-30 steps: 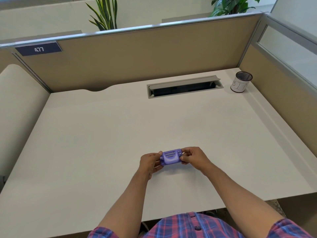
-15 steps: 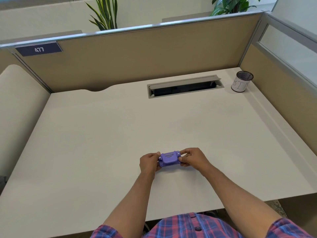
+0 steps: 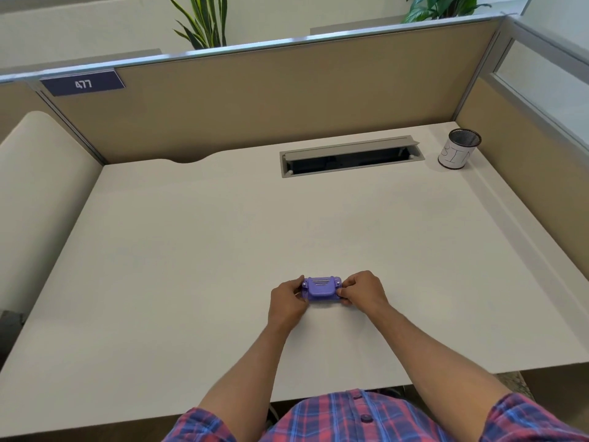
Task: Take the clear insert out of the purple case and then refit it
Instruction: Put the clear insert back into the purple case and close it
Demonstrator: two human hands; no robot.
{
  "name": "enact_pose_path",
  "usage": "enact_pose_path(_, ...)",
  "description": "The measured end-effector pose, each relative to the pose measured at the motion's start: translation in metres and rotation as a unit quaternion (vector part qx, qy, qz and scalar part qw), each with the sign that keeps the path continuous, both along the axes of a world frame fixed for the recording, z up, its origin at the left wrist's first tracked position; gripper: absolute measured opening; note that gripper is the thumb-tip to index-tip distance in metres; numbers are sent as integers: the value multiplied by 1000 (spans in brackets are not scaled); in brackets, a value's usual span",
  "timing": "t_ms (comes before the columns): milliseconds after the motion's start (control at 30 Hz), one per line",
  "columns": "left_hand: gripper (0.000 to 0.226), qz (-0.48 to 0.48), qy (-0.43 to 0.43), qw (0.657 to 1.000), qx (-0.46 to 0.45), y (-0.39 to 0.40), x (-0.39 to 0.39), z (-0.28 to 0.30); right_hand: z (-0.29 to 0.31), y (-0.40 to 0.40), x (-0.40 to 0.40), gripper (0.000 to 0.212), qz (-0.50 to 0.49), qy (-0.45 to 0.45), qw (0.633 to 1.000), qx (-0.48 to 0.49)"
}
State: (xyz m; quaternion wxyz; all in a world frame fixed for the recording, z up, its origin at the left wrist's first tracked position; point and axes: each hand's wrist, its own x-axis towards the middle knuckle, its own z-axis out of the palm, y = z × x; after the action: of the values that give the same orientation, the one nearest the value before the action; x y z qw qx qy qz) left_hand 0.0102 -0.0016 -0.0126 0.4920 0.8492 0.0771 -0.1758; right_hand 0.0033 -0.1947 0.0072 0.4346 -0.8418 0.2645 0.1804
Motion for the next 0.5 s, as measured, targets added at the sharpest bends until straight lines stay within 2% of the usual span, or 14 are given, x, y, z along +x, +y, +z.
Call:
enact_pose_path(100,63,-37,-23,998,44,1,-6,-1,-2,1,1,7,10,0,1000,-10)
enact_pose_path(300,46,-64,-71,980,173,2,-13,-2,-1,5,4,8,35,-6,999,-24)
enact_pose_path(500,35,-139,-116,945,272,0,-10,-1,5,9,7,12,70,0,995,-69)
